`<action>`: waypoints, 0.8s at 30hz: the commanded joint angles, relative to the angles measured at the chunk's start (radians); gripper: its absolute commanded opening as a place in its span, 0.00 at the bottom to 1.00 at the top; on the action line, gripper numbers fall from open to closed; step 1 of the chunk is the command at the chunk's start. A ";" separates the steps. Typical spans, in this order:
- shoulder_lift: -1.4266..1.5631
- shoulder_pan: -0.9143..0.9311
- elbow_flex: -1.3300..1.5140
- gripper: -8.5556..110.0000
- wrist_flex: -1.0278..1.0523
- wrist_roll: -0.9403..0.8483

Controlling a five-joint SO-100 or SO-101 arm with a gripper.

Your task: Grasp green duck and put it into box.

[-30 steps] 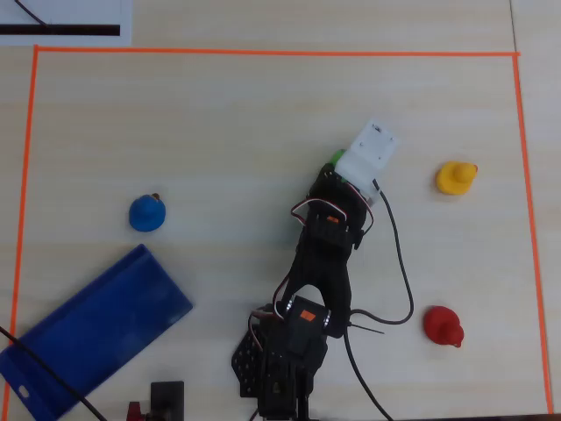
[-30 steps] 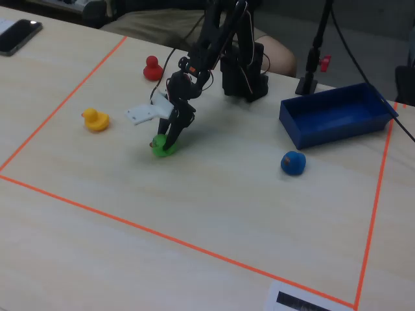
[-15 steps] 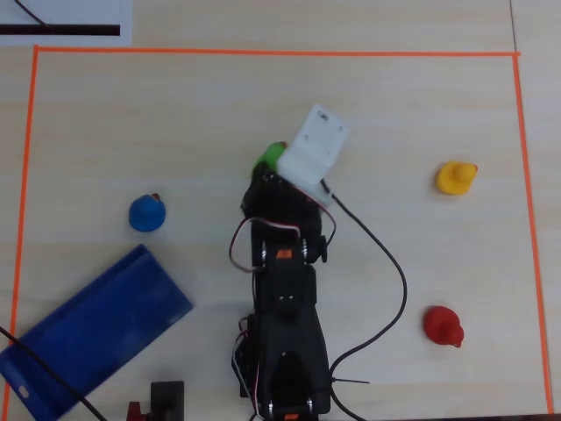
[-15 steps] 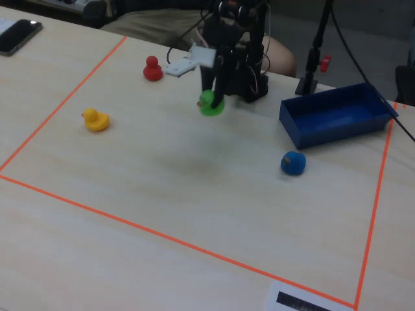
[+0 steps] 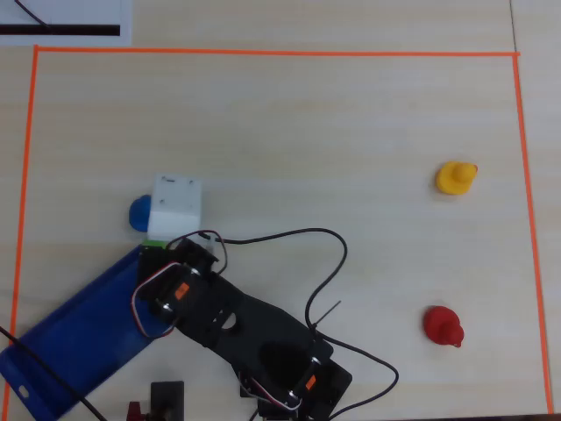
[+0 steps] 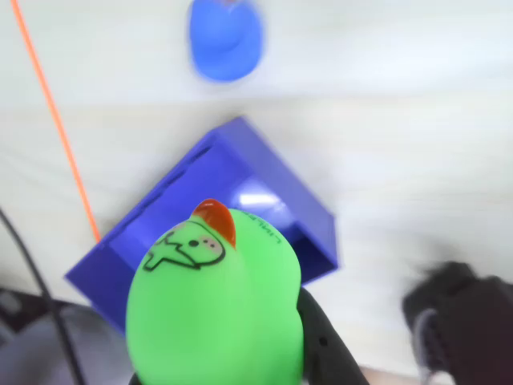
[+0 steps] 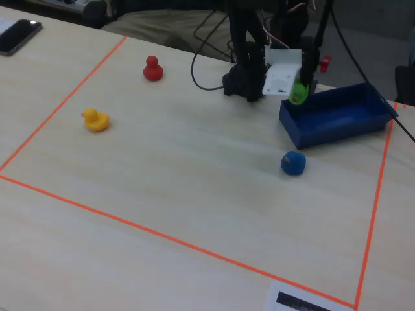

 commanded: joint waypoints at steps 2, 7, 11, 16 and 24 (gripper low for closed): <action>-0.127 -0.184 -0.067 0.07 -0.067 0.063; -0.278 -0.241 -0.120 0.07 -0.084 0.064; -0.422 -0.318 -0.133 0.07 -0.133 0.061; -0.555 -0.354 -0.164 0.08 -0.164 0.041; -0.500 -0.321 -0.078 0.39 -0.196 -0.051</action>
